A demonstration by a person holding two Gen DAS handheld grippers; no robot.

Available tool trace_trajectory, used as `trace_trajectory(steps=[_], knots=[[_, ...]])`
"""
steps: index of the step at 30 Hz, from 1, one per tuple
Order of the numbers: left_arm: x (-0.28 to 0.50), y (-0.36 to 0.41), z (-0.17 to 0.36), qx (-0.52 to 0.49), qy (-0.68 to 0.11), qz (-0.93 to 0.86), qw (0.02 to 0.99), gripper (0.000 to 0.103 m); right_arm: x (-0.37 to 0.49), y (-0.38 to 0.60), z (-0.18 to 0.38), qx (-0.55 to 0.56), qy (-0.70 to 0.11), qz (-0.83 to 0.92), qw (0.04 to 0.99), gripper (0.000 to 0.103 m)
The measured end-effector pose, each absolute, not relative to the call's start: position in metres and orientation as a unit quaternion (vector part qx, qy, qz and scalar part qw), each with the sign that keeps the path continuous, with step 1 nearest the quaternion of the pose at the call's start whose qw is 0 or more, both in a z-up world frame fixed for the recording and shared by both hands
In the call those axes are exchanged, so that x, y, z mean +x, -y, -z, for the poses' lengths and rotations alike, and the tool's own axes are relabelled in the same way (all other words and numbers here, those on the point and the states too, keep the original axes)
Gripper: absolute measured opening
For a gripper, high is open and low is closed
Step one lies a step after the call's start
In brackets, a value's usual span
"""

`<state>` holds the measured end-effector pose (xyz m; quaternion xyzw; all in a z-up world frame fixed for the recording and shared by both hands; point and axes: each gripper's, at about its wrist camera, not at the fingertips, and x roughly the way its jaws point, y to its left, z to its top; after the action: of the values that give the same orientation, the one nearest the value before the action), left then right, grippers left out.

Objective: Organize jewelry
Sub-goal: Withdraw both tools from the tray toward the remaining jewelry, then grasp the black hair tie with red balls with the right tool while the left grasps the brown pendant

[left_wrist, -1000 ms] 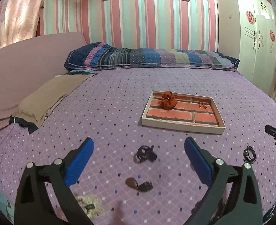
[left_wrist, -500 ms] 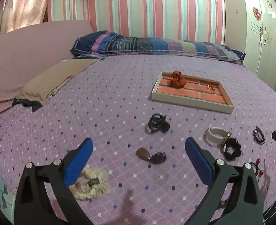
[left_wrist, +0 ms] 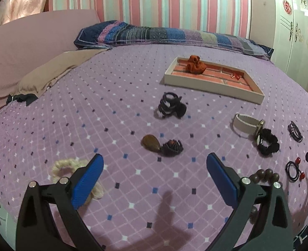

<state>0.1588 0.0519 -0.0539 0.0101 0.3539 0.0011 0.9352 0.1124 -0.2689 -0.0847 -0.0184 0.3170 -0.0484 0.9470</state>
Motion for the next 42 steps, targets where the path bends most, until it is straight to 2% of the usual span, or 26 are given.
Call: trace_trajectory(steps=[11,17,22,23,25,28,29,34,40,42], knots=[[0.176,-0.05,0.069,0.014,-0.355,-0.003,0.935,0.097,0.118,0.282,0.115,-0.002,-0.344,0.058,0.937,0.098],[0.188,-0.046,0.075,0.011,-0.36,0.008,0.933,0.096,0.125,0.284,0.123,0.01,-0.361,0.045,0.931,0.089],[0.198,-0.041,0.079,0.02,-0.363,0.011,0.932,0.095,0.124,0.279,0.13,0.008,-0.371,0.039,0.928,0.087],[0.2,-0.04,0.08,0.023,-0.364,0.011,0.931,0.095,0.123,0.278,0.13,0.008,-0.37,0.039,0.928,0.086],[0.207,-0.039,0.084,0.026,-0.37,0.014,0.929,0.084,0.123,0.277,0.131,0.009,-0.371,0.037,0.928,0.084],[0.216,-0.038,0.092,0.025,-0.389,0.02,0.921,0.068,0.123,0.274,0.133,0.007,-0.37,0.032,0.928,0.077],[0.22,-0.038,0.095,0.024,-0.397,0.023,0.917,0.066,0.124,0.273,0.134,0.006,-0.369,0.031,0.929,0.074],[0.225,-0.038,0.105,0.03,-0.404,0.018,0.914,0.065,0.127,0.272,0.135,0.008,-0.364,0.026,0.931,0.066],[0.233,-0.042,0.107,0.022,-0.404,0.021,0.914,0.064,0.134,0.269,0.132,0.008,-0.36,0.015,0.933,0.04],[0.232,-0.042,0.107,0.022,-0.402,0.02,0.915,0.06,0.134,0.267,0.132,0.005,-0.359,0.01,0.933,0.033]])
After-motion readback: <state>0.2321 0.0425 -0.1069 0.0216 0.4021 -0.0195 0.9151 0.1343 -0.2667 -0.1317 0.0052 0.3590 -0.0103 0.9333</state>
